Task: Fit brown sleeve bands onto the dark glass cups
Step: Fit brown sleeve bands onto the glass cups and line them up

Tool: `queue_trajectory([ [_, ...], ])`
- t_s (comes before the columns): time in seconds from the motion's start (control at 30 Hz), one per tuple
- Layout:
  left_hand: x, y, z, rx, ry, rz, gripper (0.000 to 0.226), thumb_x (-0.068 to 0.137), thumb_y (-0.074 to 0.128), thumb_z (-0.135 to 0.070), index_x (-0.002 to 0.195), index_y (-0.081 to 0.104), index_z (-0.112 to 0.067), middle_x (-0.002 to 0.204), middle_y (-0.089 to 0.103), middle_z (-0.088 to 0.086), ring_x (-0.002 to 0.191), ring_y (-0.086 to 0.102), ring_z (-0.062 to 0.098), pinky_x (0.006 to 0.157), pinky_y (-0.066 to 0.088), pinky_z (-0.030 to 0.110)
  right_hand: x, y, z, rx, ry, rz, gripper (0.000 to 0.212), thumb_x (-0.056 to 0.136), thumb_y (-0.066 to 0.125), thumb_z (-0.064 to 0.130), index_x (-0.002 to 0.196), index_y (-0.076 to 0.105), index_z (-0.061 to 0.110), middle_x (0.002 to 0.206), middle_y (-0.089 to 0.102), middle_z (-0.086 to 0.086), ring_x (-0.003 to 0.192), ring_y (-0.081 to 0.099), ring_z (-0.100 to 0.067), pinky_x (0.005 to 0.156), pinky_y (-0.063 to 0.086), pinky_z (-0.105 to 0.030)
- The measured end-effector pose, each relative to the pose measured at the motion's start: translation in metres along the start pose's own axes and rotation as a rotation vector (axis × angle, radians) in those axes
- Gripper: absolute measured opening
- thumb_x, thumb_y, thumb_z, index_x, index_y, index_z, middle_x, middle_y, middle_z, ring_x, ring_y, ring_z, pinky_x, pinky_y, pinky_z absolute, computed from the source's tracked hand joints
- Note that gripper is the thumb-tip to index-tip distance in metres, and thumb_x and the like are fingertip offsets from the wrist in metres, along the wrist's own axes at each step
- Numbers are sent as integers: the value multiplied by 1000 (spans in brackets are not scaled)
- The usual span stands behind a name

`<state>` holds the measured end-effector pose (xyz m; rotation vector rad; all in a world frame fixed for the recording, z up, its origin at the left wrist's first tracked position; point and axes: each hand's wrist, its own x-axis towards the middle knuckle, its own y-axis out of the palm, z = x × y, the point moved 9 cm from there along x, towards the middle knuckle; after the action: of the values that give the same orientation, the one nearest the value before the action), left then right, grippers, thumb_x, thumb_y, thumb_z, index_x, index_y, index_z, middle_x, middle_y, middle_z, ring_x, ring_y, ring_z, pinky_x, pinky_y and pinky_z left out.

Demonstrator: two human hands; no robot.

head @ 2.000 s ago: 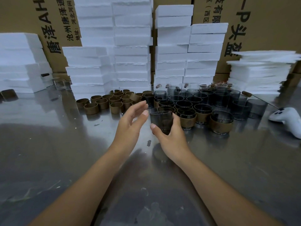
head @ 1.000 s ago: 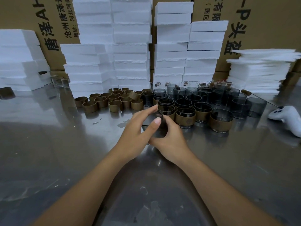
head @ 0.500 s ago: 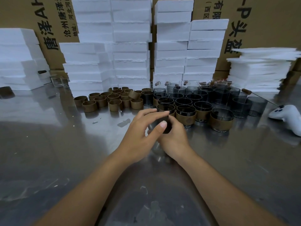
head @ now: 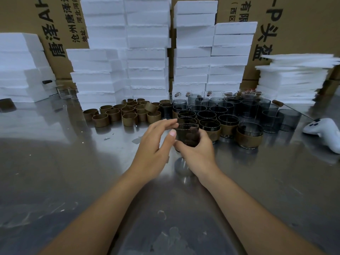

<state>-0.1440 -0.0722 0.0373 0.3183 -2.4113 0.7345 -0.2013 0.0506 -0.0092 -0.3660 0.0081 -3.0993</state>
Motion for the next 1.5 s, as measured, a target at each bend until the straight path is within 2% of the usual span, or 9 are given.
queue_trajectory([
  [0.2,1,5,12,-16,-77,43,35,101,38,-29,135,47,-27,135,52,-10,129,37,-2,91,29,-4,-3,6,6,1,-50,60,42,71,79,17,107,58,24,93,69,10,79,64,4,65,48,-8],
  [0.43,2,6,19,-151,-169,37,42,98,33,-40,136,46,-28,132,54,-16,128,41,-1,96,32,7,-10,16,14,-56,-94,173,46,72,77,10,113,59,23,101,68,6,86,64,1,66,46,-7],
  [0.57,2,7,18,-174,-168,55,50,93,32,-48,137,46,-28,134,53,-14,129,40,-3,103,31,14,-12,21,14,-102,-106,215,50,71,77,12,116,58,21,110,65,1,101,62,-11,81,52,-19],
  [0.73,1,5,7,-145,-108,41,35,97,35,-45,127,50,-36,131,54,-15,128,41,-5,104,31,13,-15,26,18,-125,-149,250,55,69,79,11,121,59,19,110,65,-1,101,61,-11,85,52,-24],
  [0.87,1,4,-6,-147,-36,32,35,94,35,-41,124,53,-35,125,58,-17,128,43,1,111,34,31,-17,28,21,-139,-165,262,59,65,76,21,121,59,16,109,66,-2,103,62,-13,90,51,-30],
  [0.97,1,4,-11,-128,10,28,34,95,35,-43,121,56,-34,121,60,-21,130,42,5,112,32,38,-15,27,19,-145,-148,253,53,70,77,15,119,59,15,108,66,-3,103,62,-16,93,51,-37],
  [1.27,0,0,-21,-98,87,-11,36,91,38,-44,113,63,-30,107,67,-11,118,49,7,99,42,34,-8,17,8,-69,-13,163,43,74,79,15,113,61,17,105,68,-2,99,65,-15,90,54,-37],
  [1.4,0,-8,-21,-135,73,-77,21,90,43,-42,102,60,-40,97,68,-13,110,53,4,85,43,14,-6,10,5,-30,18,109,35,73,78,13,103,62,20,94,70,1,88,67,-15,82,57,-33],
  [1.5,1,-13,-18,-108,46,-120,16,92,47,-32,97,60,-40,93,69,-13,105,53,3,86,41,15,-5,8,5,-30,14,83,33,72,78,15,100,62,20,93,68,0,88,66,-16,77,53,-27],
])
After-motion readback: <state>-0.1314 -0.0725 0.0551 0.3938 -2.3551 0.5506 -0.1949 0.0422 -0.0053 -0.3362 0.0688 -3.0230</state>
